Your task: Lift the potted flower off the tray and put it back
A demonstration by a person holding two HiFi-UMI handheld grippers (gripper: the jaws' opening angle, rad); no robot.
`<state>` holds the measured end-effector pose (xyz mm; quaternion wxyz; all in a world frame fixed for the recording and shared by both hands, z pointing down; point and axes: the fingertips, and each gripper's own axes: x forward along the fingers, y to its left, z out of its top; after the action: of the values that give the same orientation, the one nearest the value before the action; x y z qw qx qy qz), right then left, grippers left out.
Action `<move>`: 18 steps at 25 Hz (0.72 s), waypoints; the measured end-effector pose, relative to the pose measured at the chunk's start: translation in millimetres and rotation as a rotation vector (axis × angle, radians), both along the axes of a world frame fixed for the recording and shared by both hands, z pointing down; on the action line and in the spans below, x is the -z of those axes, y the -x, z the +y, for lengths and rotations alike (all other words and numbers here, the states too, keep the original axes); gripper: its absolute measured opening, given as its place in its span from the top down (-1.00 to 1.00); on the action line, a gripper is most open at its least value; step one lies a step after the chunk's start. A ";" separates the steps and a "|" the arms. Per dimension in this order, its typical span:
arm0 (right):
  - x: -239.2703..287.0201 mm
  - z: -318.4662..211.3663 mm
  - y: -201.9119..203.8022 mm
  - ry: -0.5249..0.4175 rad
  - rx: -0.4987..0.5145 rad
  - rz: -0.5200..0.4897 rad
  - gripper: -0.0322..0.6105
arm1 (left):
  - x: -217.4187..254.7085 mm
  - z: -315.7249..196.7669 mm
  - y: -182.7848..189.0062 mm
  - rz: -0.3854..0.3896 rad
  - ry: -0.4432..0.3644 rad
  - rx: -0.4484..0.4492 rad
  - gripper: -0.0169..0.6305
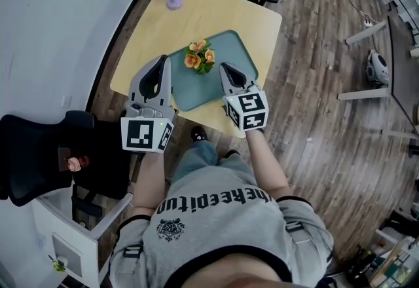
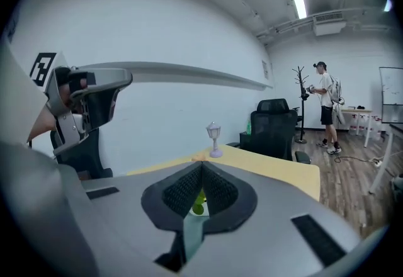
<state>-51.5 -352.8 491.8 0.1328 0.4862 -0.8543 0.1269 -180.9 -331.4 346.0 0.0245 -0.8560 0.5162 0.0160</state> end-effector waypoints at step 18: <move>124.5 55.1 -68.9 -0.256 -0.071 -0.080 0.89 | 35.2 56.8 -55.7 0.029 -0.052 -0.022 0.94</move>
<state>17.4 -297.7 367.3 0.0310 0.5238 -0.8503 0.0408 -125.2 -274.7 310.8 0.0390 -0.8604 0.5064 0.0421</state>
